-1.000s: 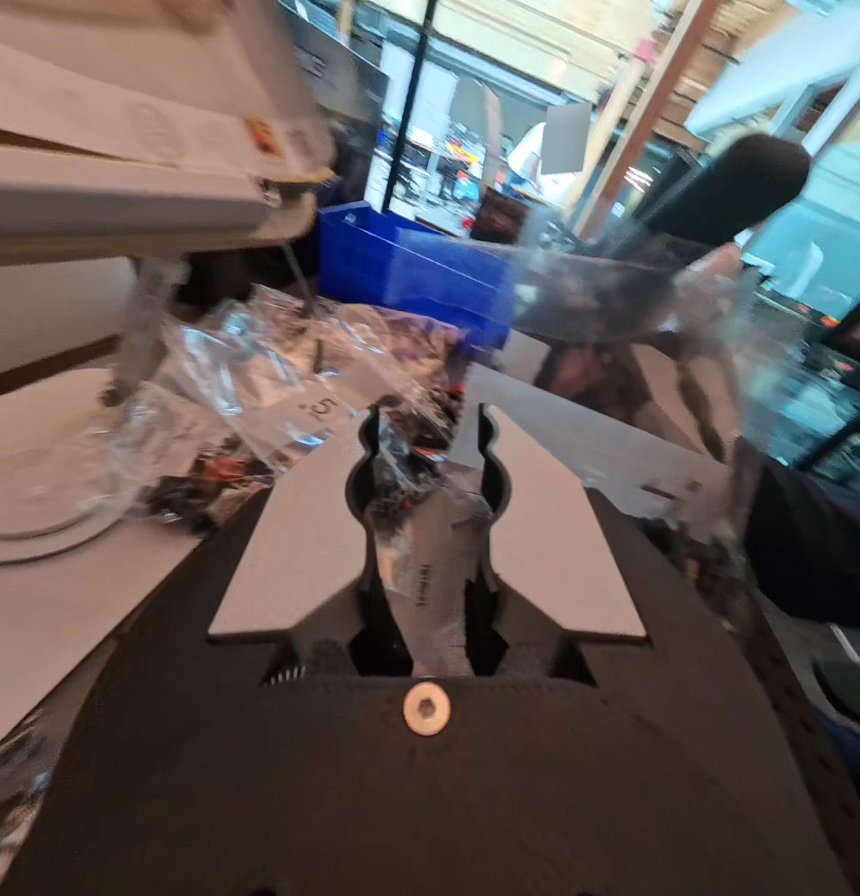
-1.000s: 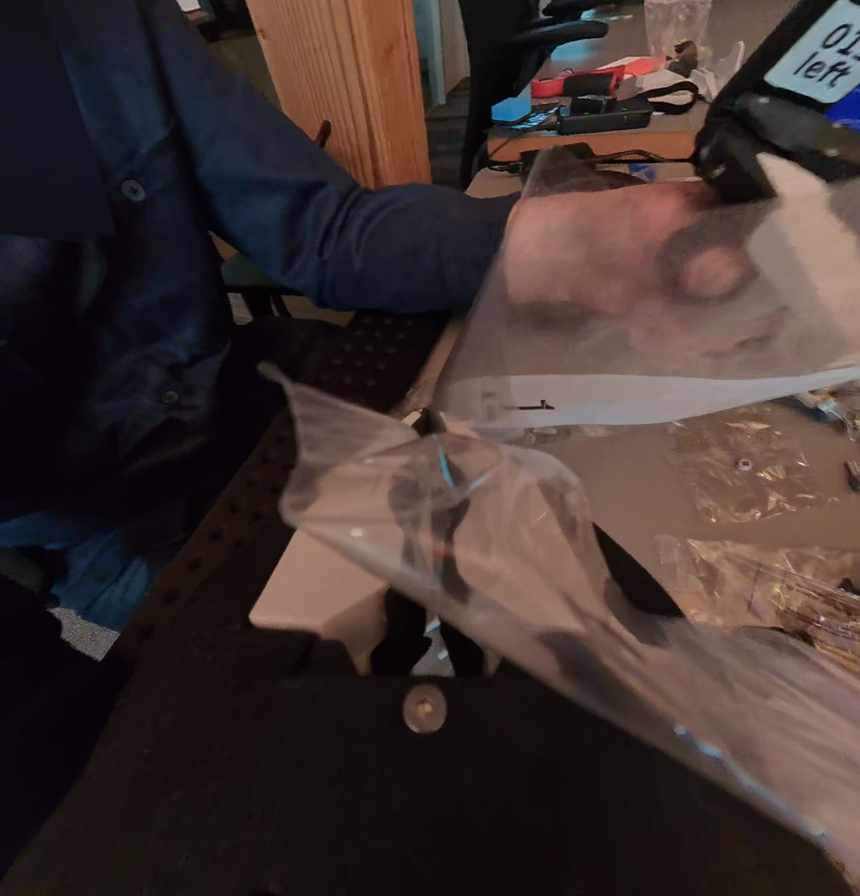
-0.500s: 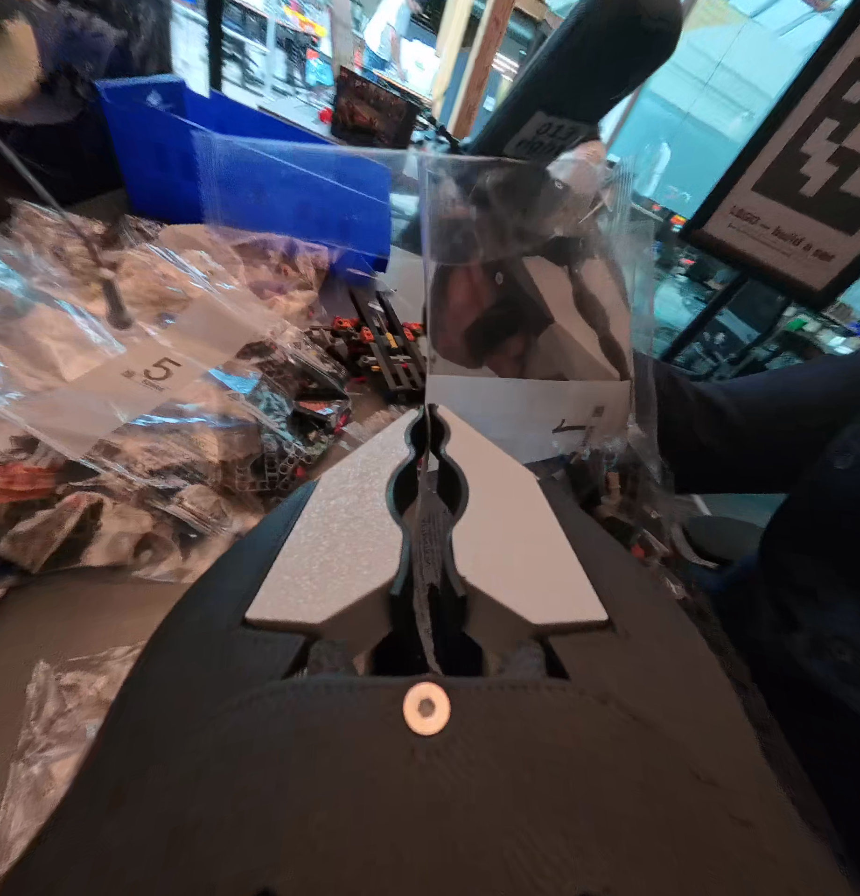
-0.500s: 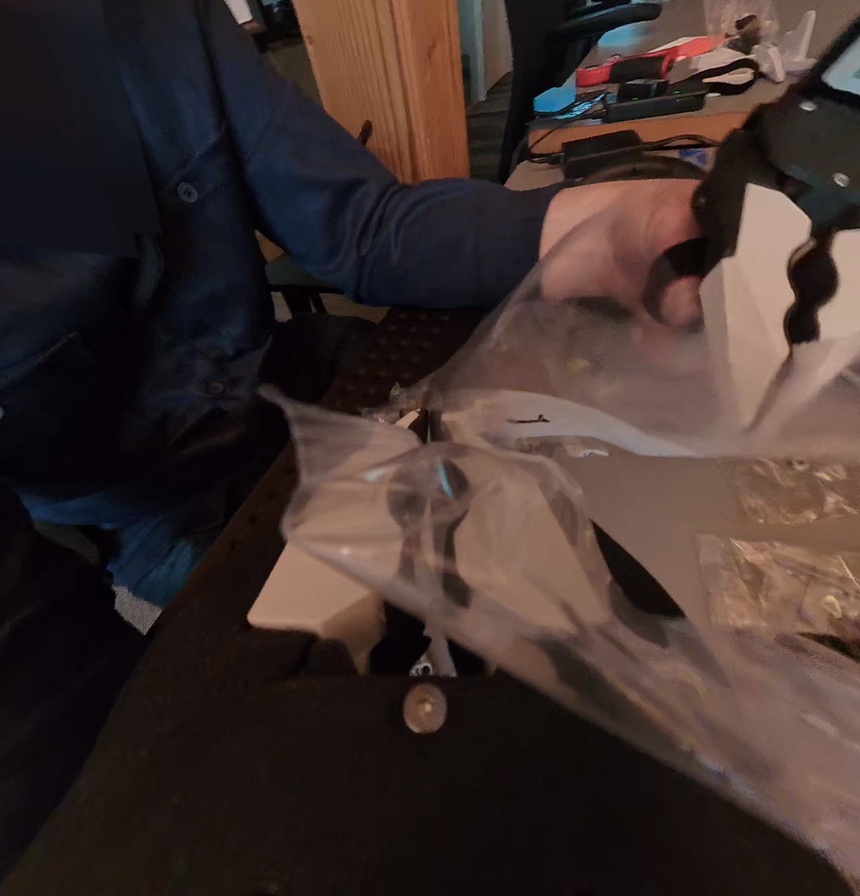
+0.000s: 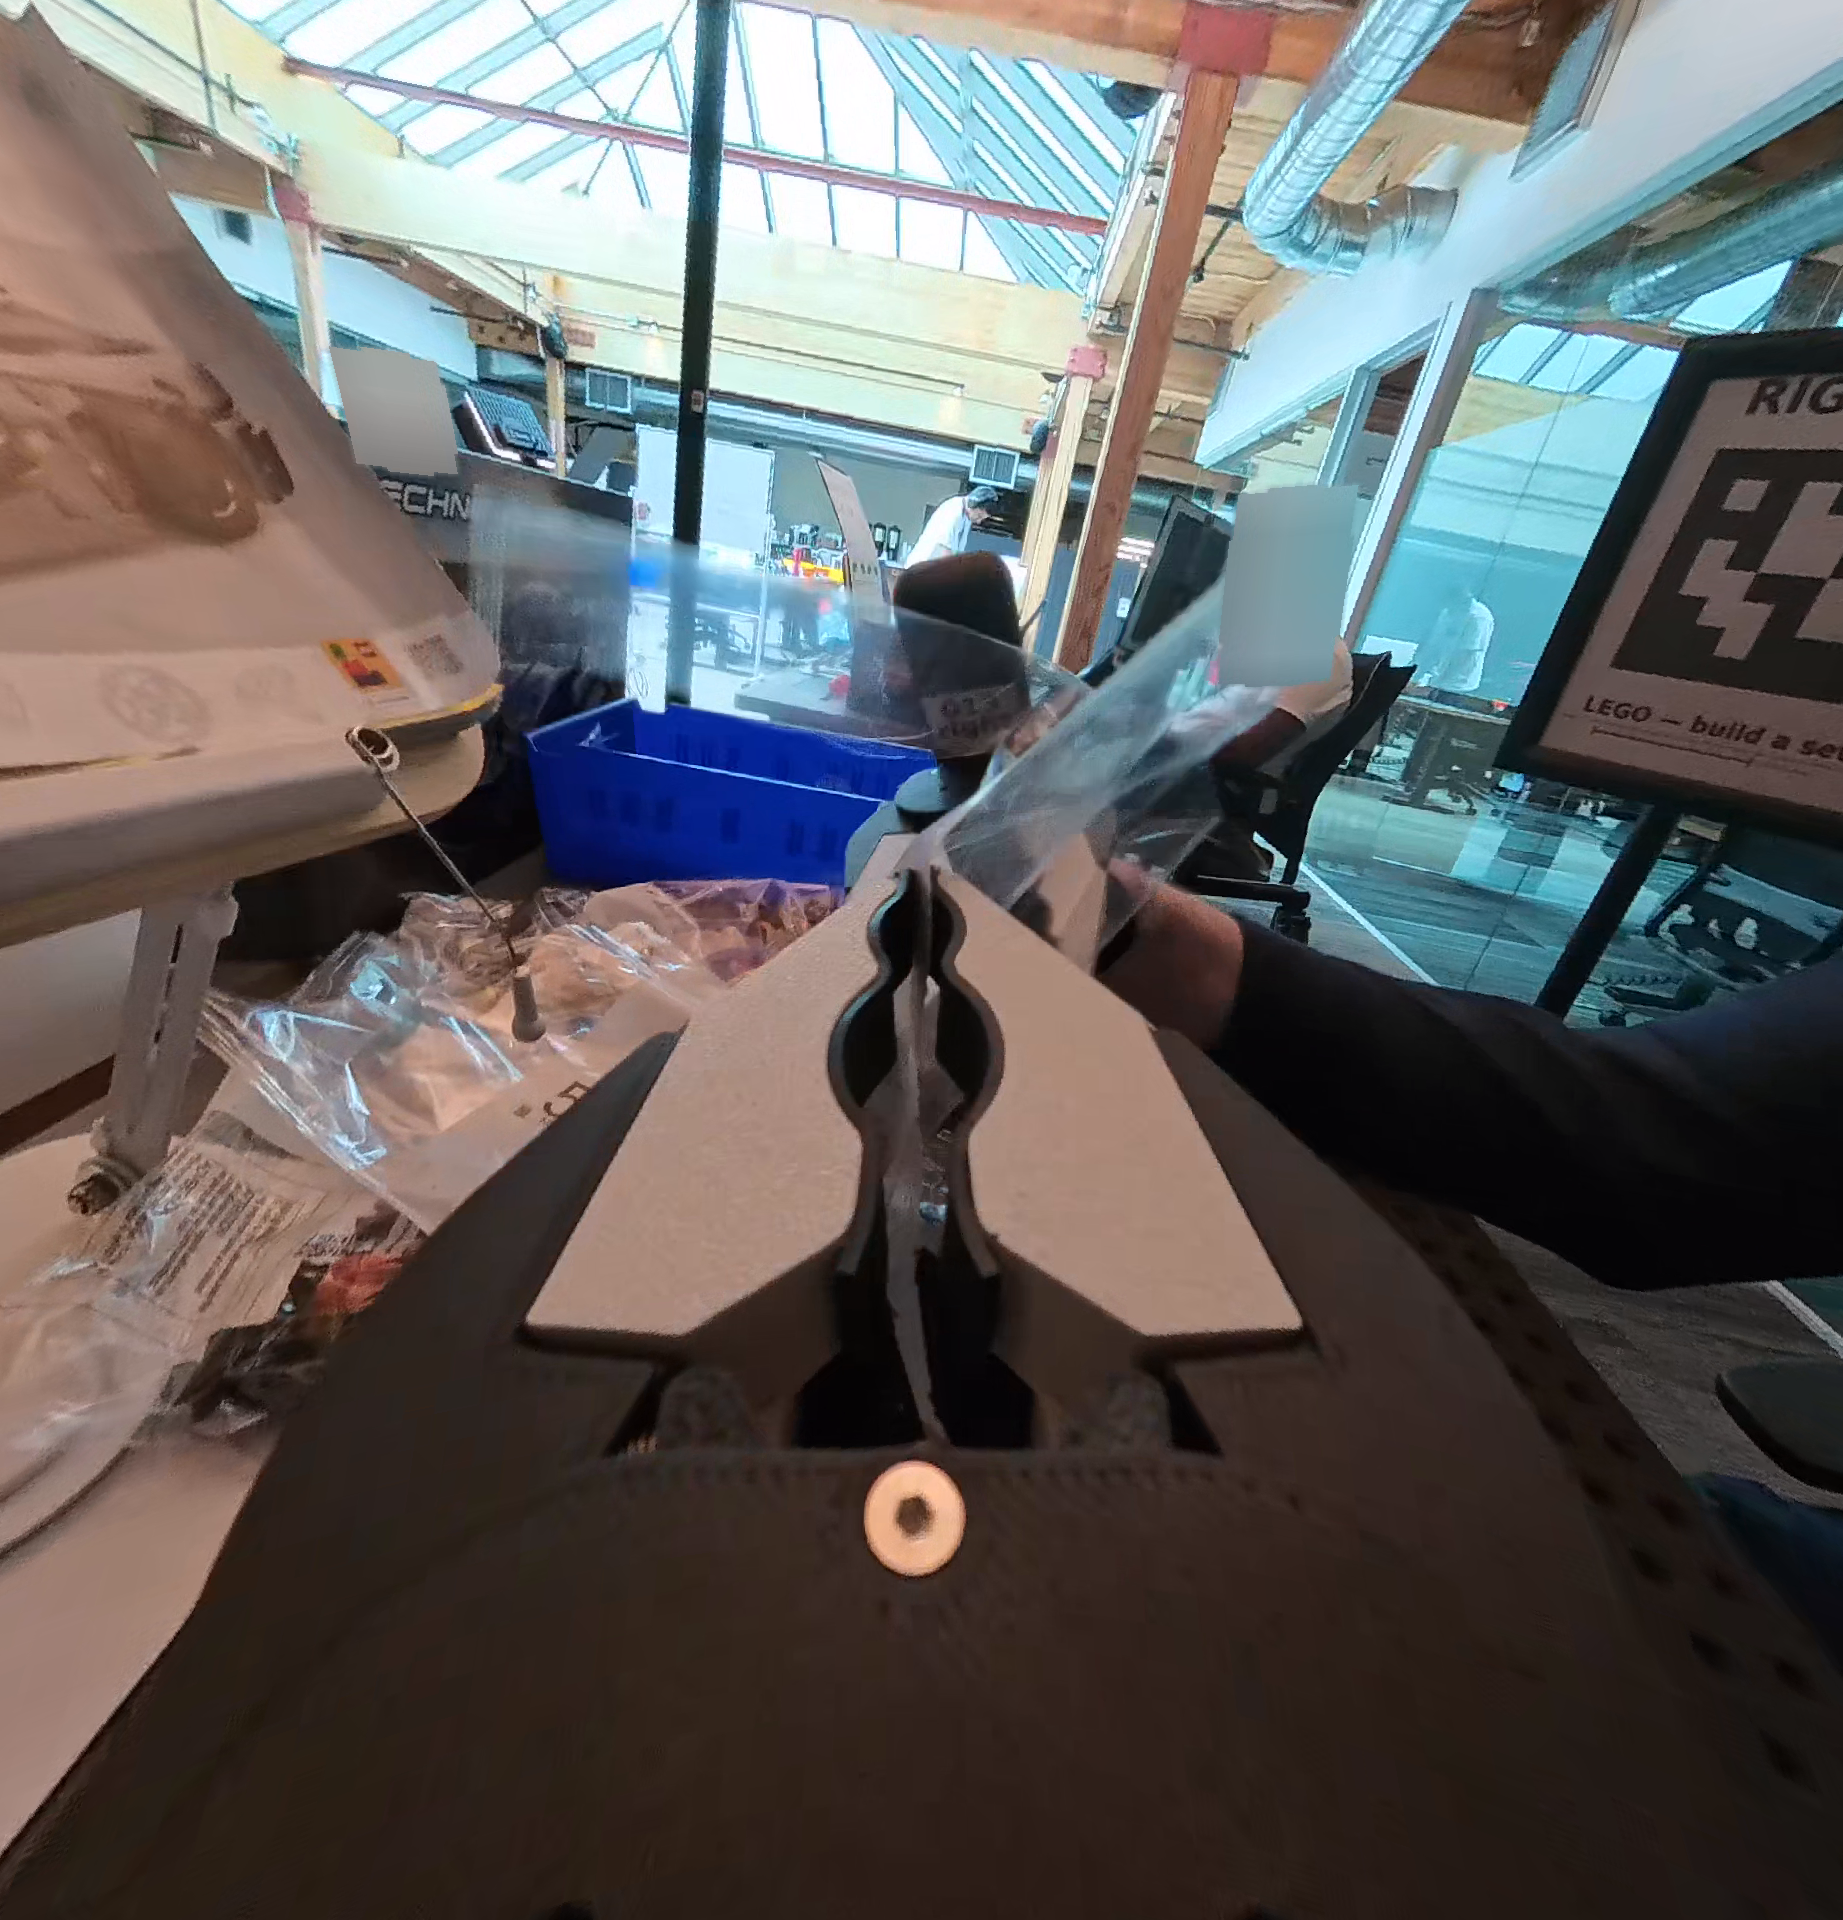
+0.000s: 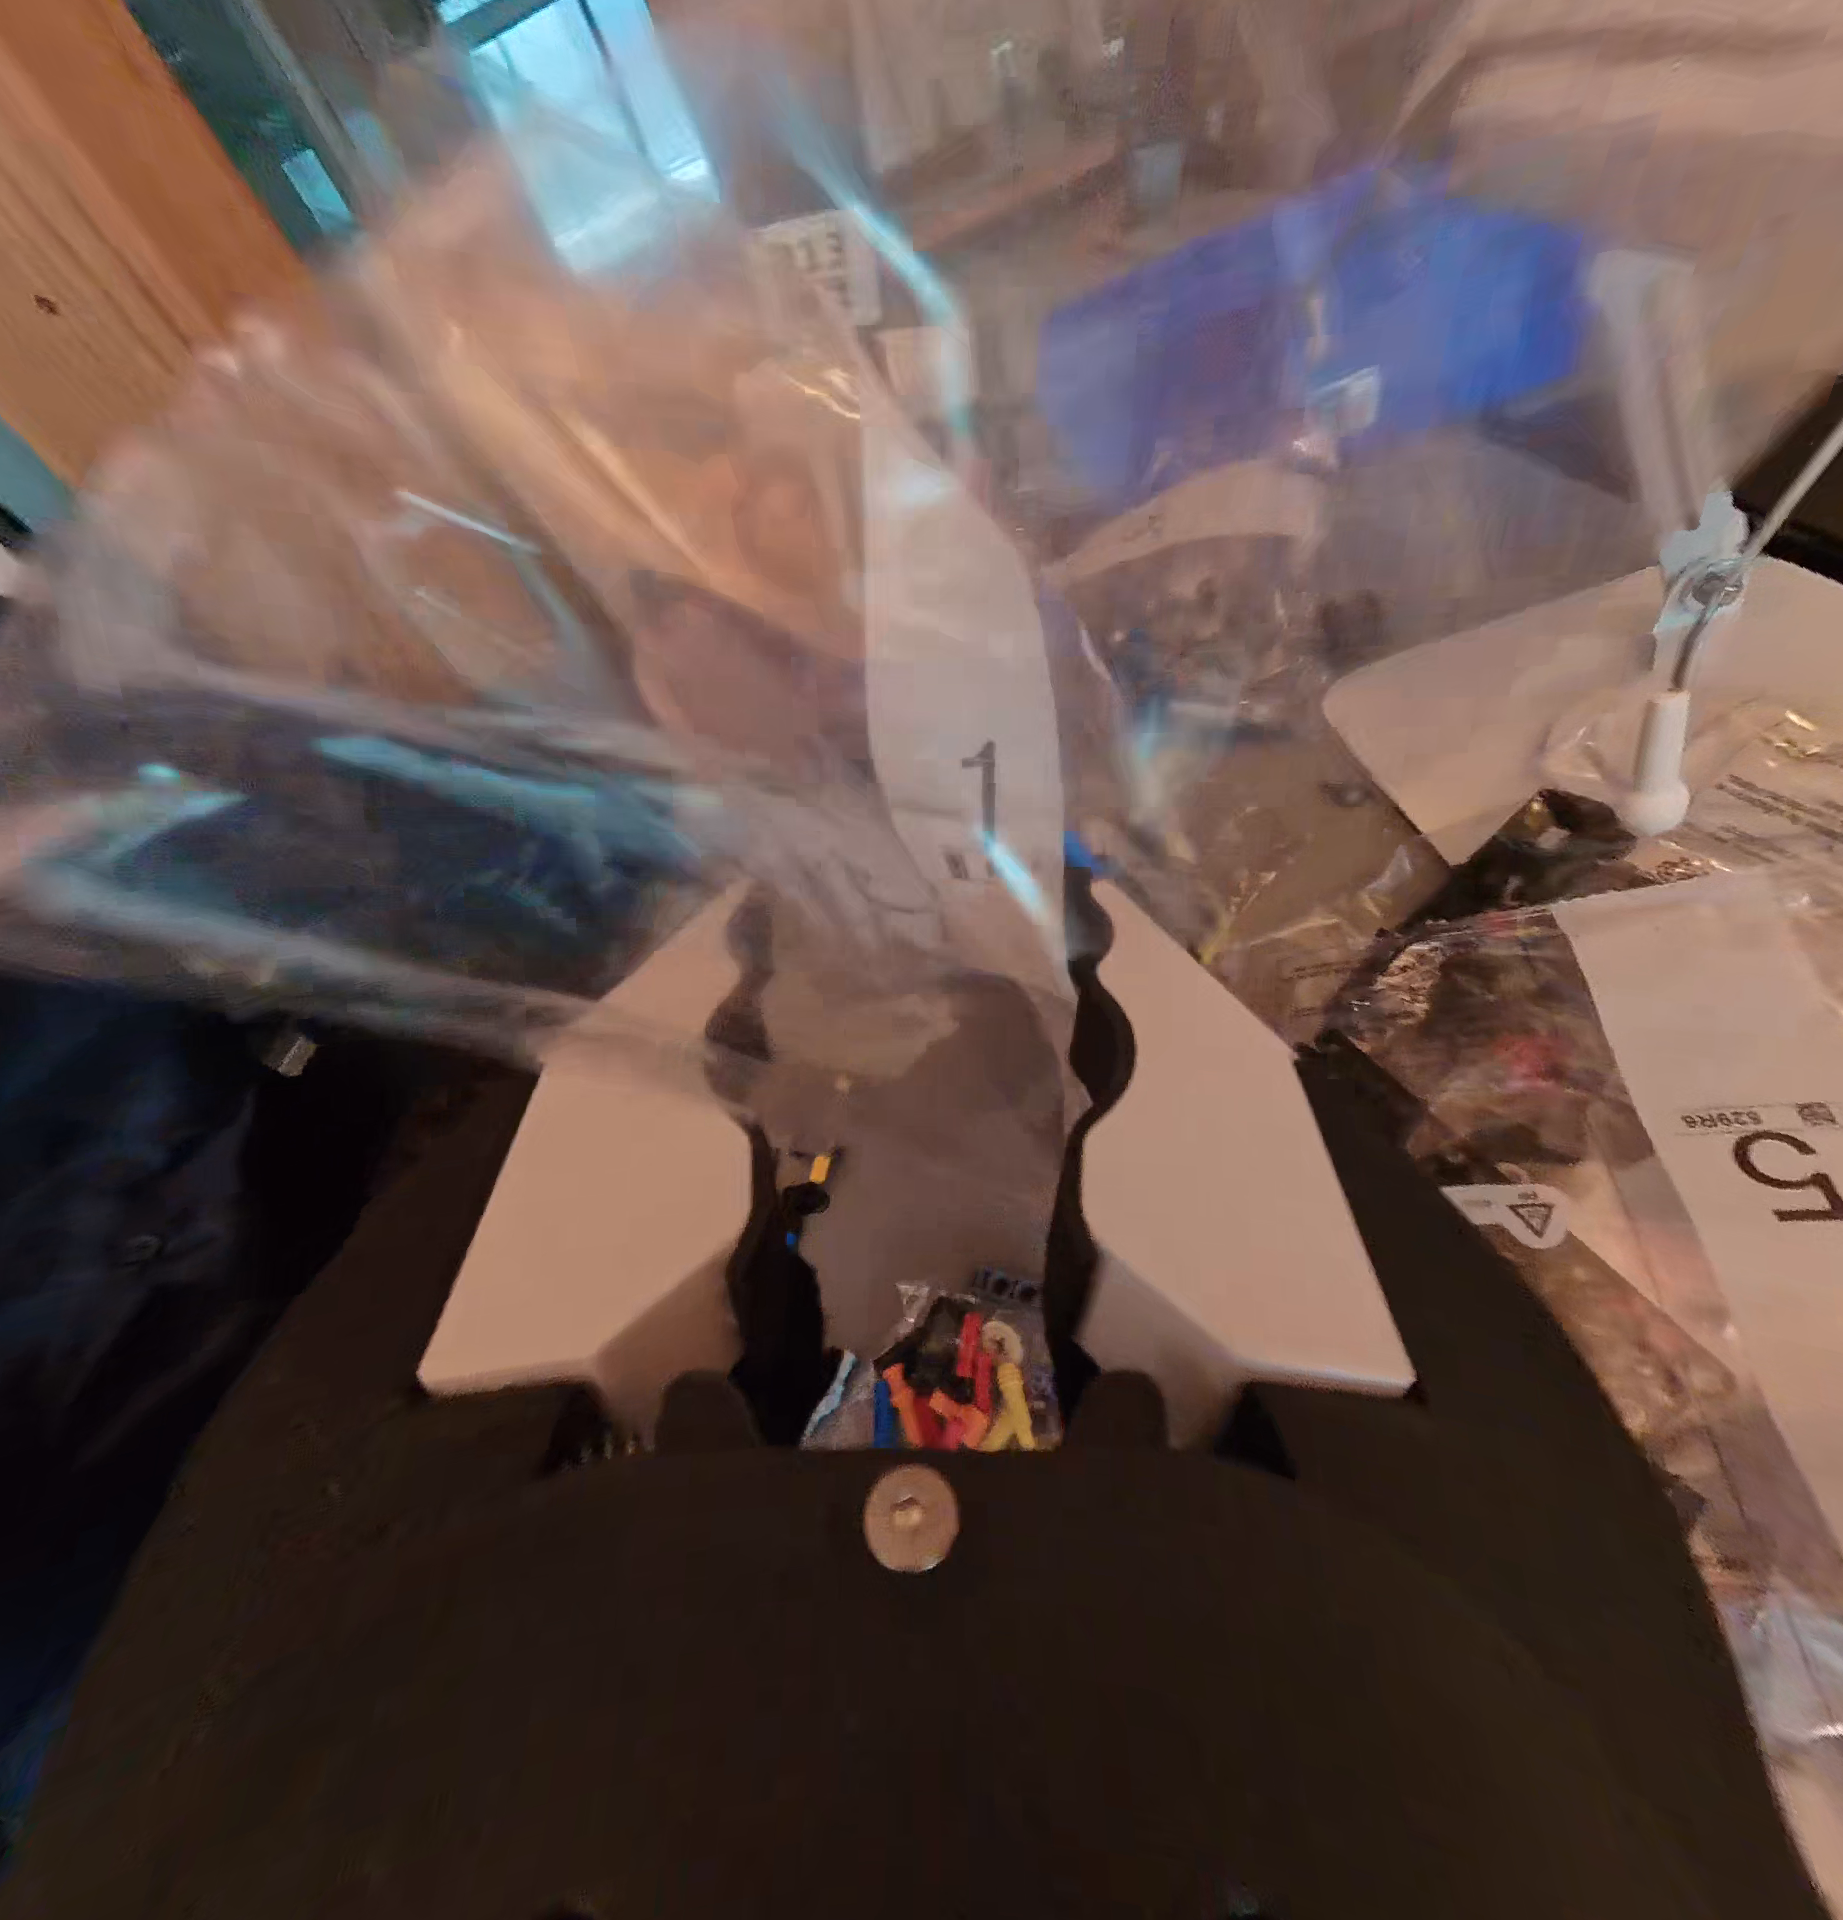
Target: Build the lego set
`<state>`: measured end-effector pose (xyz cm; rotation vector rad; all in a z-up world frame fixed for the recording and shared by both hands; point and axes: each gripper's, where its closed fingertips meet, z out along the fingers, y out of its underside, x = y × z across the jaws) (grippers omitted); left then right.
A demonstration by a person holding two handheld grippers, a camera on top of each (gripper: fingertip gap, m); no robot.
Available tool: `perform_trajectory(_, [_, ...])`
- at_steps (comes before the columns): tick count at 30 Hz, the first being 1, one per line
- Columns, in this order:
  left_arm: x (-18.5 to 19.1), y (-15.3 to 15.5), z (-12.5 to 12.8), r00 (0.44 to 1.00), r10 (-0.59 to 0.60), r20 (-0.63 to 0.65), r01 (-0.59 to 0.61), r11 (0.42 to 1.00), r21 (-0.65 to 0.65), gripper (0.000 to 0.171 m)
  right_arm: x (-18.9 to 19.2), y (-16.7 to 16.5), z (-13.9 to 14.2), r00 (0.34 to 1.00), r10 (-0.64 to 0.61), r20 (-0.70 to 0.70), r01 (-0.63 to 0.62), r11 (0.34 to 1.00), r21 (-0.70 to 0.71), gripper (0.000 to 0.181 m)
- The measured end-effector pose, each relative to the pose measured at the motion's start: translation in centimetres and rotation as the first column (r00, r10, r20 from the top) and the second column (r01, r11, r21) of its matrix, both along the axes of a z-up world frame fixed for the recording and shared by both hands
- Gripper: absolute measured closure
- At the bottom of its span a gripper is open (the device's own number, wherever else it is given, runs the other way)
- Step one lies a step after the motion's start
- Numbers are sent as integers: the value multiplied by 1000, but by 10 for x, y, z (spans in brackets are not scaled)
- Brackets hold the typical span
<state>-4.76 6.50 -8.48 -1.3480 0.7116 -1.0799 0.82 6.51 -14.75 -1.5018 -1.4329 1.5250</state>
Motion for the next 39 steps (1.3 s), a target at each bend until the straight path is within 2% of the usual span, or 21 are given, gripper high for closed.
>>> perform_trajectory(5, [-6,0,13,996,20,81,-22,1000,16,171,4,21,3,995,-99,-34,97,994,-44,113])
perform_trajectory(7, [-10,-3,20,992,6,128,-8,1000,18,171,4,28,-4,992,-128,-9,127,990,-68,109])
perform_trajectory(9, [-12,-5,27,987,1,161,-6,1000,26,171,0,24,-14,995,-94,25,96,991,-96,103])
perform_trajectory(11, [-10,-7,29,985,-9,172,5,1000,26,171,-6,25,-24,992,-114,63,117,991,-57,103])
perform_trajectory(13, [-9,-6,30,984,-1,176,-3,1000,21,171,-8,22,-28,991,-103,83,107,993,-47,109])
perform_trajectory(15, [-10,-6,31,982,-2,186,-1,1000,15,171,-6,25,-32,987,-121,102,124,992,-23,136])
perform_trajectory(19, [-17,-5,36,976,5,218,-5,1000,2,171,-3,29,-24,987,-144,77,144,990,7,159])
perform_trajectory(26, [-43,14,23,978,138,159,-118,985,-129,171,9,30,-4,988,-152,35,153,988,-16,171])
perform_trajectory(29, [-50,27,-1,974,229,0,-225,957,-182,171,13,32,-2,983,-175,54,175,985,10,172])
perform_trajectory(31, [-53,28,-9,976,217,-28,-217,948,-231,171,14,25,3,987,-149,52,150,988,-19,172])
perform_trajectory(33, [-60,33,-20,965,251,-82,-263,932,-249,171,11,26,7,985,-168,38,169,985,-36,172])
perform_trajectory(39, [-61,40,-39,954,260,-151,-294,913,-284,171,6,22,20,985,-174,-20,174,985,5,173])
